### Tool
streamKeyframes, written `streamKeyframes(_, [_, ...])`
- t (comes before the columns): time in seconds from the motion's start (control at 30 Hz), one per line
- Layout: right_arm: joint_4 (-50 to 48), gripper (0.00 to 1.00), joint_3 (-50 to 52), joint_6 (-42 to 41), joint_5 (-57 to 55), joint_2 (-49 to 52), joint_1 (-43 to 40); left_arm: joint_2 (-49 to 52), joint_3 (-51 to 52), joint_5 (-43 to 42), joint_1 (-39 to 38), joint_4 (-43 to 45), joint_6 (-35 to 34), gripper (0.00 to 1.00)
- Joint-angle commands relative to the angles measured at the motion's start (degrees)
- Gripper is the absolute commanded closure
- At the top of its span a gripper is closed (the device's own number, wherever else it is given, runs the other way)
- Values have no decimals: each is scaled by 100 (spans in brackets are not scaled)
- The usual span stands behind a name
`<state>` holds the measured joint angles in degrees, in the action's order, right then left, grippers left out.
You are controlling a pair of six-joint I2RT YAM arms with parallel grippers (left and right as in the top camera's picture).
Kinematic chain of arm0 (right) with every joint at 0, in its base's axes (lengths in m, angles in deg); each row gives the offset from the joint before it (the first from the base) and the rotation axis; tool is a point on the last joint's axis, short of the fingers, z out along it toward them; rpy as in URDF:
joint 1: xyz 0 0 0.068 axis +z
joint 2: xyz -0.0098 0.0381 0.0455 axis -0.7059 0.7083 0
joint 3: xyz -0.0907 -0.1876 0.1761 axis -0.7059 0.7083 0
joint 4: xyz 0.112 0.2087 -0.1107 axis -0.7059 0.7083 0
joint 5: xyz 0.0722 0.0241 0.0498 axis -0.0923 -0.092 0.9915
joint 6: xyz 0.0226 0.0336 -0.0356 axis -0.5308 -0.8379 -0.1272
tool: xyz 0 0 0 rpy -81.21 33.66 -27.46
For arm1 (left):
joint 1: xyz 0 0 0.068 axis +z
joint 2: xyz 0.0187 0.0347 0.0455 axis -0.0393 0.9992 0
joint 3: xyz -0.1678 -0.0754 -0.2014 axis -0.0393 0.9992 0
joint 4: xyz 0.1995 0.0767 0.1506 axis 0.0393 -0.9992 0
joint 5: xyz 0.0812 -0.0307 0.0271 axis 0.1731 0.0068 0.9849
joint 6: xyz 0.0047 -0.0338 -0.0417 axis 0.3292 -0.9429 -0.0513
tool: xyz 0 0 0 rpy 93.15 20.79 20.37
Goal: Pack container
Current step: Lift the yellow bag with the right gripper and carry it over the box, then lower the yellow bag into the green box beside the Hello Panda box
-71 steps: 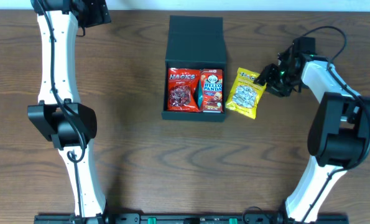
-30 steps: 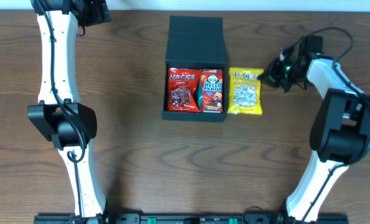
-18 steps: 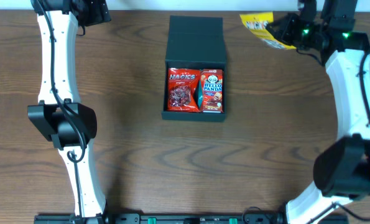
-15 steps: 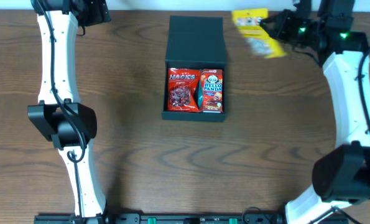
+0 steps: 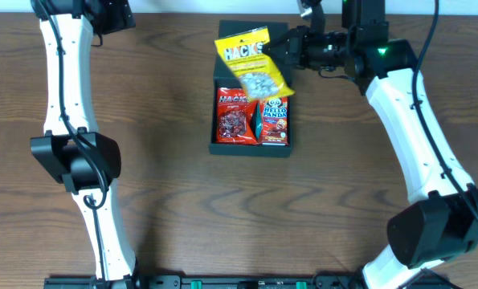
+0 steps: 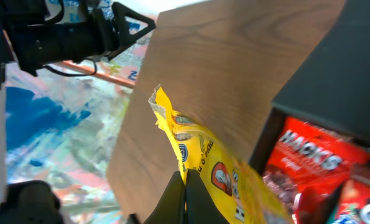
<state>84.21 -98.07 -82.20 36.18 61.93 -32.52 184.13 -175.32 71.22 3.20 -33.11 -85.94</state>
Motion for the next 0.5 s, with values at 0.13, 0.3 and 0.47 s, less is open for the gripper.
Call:
streamKeyframes(0.13, [-363, 99, 358, -833, 219, -107, 101, -15, -98, -146, 129, -7, 37, 5])
streamKeyframes(0.3, [-647, 99, 789, -1228, 293, 186, 120, -15, -96, -195, 140, -31, 37, 5])
streamKeyframes(0.47, [-892, 98, 820, -1652, 566, 350, 186, -15, -96, -192, 140, -31, 39, 5])
